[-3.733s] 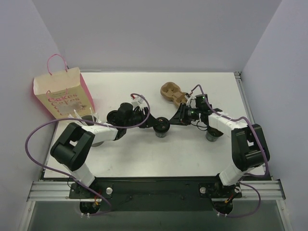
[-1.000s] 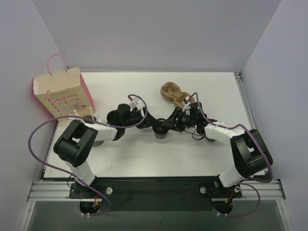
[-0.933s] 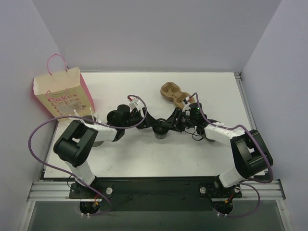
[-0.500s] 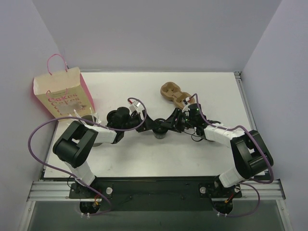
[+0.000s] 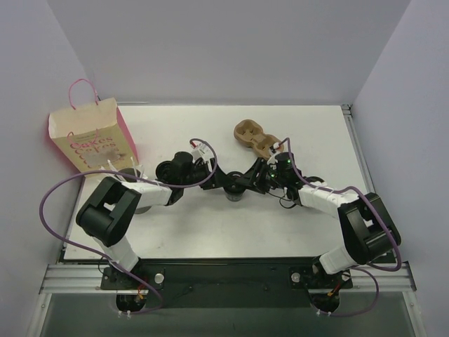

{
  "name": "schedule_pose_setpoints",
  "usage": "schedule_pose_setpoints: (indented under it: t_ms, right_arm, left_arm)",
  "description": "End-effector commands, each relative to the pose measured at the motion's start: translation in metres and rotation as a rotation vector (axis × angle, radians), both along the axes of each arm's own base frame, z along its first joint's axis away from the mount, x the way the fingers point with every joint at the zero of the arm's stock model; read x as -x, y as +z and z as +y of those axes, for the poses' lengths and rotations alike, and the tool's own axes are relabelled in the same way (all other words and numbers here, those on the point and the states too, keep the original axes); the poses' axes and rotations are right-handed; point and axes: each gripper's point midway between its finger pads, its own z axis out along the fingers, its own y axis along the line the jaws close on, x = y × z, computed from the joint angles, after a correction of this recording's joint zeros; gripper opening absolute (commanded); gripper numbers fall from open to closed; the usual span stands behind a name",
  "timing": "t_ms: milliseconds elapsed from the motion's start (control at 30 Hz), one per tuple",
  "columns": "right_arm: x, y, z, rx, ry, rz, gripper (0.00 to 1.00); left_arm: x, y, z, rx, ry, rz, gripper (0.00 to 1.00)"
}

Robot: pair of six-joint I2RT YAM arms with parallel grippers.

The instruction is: Pack the takeout coffee

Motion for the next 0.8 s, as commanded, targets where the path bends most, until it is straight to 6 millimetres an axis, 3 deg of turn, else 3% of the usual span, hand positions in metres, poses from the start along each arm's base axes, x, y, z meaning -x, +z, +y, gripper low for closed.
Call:
schedule_pose_setpoints:
  t_ms: [0,100,267,433,767]
  right_arm:
    - [0.022,-0.027,-0.009,0.078,0.015,0.088,0.33]
    - [0.021,-0.024,-0.007,0.075,0.023,0.088,0.35]
    - [0.016,-0.014,-0.011,0.081,0.021,0.067,0.49]
    - [0.011,-0.003,-0.021,0.071,0.037,0.053,0.56]
    - [-0.001,0.036,-0.044,0.064,0.096,-0.064,0.57]
  left_arm:
    - [0.013,-0.065,0.025,-0.274,0.031,0.102,0.66]
    - [0.013,-0.076,0.030,-0.358,0.034,0.115,0.65]
    - [0.019,-0.090,0.039,-0.421,0.038,0.136,0.63]
    - [0.023,-0.104,0.044,-0.458,0.034,0.160,0.62]
    - [0.029,-0.118,0.048,-0.480,0.021,0.182,0.61]
